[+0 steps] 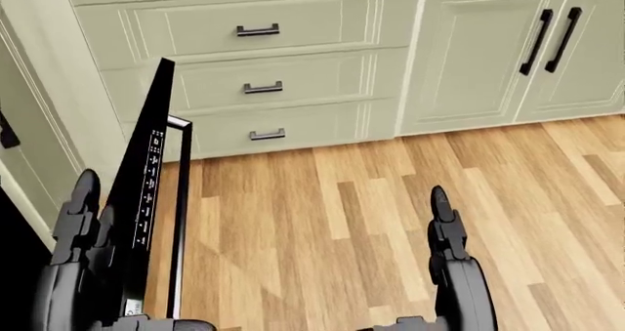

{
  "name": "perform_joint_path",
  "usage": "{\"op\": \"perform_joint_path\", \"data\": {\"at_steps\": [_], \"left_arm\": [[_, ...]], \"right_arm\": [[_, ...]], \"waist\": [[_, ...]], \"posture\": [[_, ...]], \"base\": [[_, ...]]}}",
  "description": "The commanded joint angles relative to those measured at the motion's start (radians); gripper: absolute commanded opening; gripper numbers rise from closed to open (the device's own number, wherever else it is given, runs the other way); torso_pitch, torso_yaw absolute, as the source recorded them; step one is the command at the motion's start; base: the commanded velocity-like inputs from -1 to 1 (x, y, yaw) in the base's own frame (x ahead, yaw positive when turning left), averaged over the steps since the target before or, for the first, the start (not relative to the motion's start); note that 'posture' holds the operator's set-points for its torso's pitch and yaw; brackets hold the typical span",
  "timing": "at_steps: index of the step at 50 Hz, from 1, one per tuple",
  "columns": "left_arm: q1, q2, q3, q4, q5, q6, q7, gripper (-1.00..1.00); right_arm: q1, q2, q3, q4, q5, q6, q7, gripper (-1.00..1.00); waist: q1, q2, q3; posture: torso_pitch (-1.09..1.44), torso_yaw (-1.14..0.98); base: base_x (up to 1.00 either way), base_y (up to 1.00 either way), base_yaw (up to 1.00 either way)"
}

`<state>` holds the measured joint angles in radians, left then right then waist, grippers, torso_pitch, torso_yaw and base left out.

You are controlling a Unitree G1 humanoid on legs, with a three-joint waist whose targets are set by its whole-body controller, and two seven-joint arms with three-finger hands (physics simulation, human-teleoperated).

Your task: Close the dishwasher door

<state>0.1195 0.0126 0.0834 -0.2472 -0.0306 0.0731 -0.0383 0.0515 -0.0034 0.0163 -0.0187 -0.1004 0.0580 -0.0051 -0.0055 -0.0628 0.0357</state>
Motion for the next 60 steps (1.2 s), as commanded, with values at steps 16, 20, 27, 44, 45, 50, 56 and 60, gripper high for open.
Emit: {"op": "perform_joint_path", "data": {"at_steps": [16,20,27,44,45,50,56,60], "left_arm": [[-0.012,-0.002,-0.013,-0.025,0.007,-0.034,0.000,1.00],[-0.030,-0.001,-0.021,-0.009,-0.004,-0.007,-0.009,1.00],[-0.162,0.002,-0.044,-0.017,0.016,0.122,0.050,1.00],[-0.363,-0.147,-0.246,0.227,0.109,0.224,0.152,1.00],[-0.389,-0.152,-0.249,0.280,0.112,0.239,0.148,1.00],[-0.597,-0.221,-0.208,0.664,0.069,0.168,0.175,1.00],[-1.040,-0.277,0.023,1.567,-0.107,0.027,0.246,1.00],[-1.048,-0.278,0.064,1.582,-0.136,0.086,0.264,1.00]], "right_arm": [[-0.014,-0.002,0.000,-0.033,0.011,-0.025,0.014,1.00],[0.000,-0.005,-0.011,-0.047,0.018,-0.024,0.016,1.00],[0.059,-0.012,-0.044,-0.155,0.042,0.008,0.029,1.00],[0.110,-0.007,-0.077,-0.189,0.051,-0.015,0.039,1.00],[0.109,-0.007,-0.077,-0.189,0.051,-0.014,0.039,1.00],[0.116,-0.007,-0.080,-0.215,0.053,0.002,0.042,1.00],[0.114,-0.006,-0.079,-0.240,0.054,0.018,0.046,1.00],[0.105,-0.006,-0.076,-0.209,0.051,-0.002,0.044,1.00]], "waist": [[-0.008,0.117,-0.011],[0.002,0.067,-0.014],[0.015,0.036,-0.031],[0.013,0.044,-0.056],[0.013,0.042,-0.057],[0.012,0.035,-0.062],[0.020,0.019,-0.075],[0.006,0.023,-0.076]], "posture": [[0.00,0.00],[0.00,0.00],[0.00,0.00],[0.00,0.00],[0.00,0.00],[0.00,0.00],[0.00,0.00],[0.00,0.00]], "base": [[0.00,0.23,0.00],[0.00,0.00,0.00],[0.00,0.00,0.00],[0.00,0.00,0.00],[0.00,0.00,0.00],[0.00,0.00,0.00],[0.00,0.00,0.00],[0.00,0.00,0.00]]}}
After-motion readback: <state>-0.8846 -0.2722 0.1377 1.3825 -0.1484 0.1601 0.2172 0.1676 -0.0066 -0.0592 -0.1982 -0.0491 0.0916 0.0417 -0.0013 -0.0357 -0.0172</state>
